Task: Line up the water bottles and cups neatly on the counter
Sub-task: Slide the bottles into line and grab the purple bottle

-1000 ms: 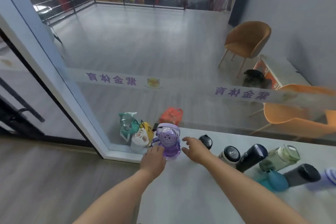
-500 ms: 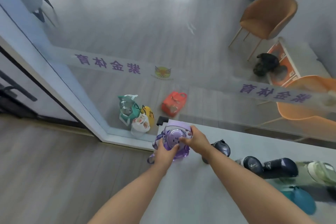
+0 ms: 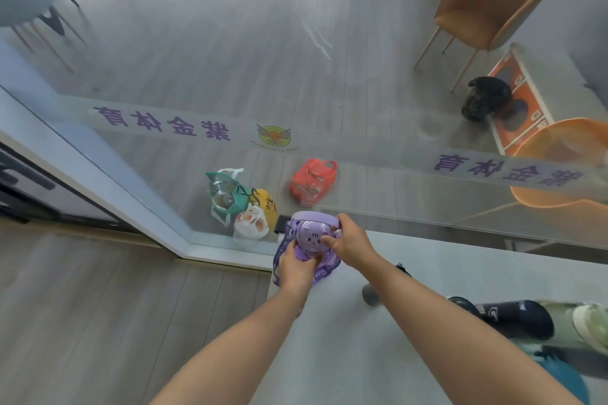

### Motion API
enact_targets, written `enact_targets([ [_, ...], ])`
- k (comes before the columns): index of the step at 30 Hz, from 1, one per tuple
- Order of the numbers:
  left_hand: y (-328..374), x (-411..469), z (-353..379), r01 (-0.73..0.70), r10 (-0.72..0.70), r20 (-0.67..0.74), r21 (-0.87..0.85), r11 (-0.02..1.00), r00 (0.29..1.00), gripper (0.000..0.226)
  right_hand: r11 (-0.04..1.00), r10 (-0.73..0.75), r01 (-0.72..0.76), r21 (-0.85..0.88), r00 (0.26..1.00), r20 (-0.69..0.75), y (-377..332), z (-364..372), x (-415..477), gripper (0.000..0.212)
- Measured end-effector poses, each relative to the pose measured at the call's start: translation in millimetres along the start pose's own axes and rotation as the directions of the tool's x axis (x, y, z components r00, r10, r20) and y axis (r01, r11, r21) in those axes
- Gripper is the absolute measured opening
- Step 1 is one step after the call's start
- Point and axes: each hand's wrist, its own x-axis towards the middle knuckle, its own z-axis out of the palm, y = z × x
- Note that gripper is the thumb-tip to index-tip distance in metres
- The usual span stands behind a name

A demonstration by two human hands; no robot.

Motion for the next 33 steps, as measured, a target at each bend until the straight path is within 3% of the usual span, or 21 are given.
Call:
enact_targets([
  [5,14.5,18.8,8.8,0.009,-0.005,-0.031,0.116,0.993,1.0,0.06,1.0,-0.002,0.002,-0.006,1.0,0.009,0.3,-10.1,24.7,0.029],
  [26,23.2,38.0,18.4,0.001,0.001,-0.02,0.134,0.991,1.0,0.074,0.999,-0.019,0.021,-0.035,0.998,0.056,8.6,-30.4,49.9,0.028],
  [30,21.1,26.5,11.8,0.018,-0.02,0.012,0.157,0.987,1.0,0.054,0.997,0.001,0.004,-0.079,0.998,0.062,16.9,-43.9,31.6,0.045],
  [33,19.9,14.1,8.0,-0.041,0.018,0.095,0.245,0.969,0.995,0.034,0.99,0.018,-0.008,-0.144,0.997,0.075,27.4,-60.5,9.8,0.043],
])
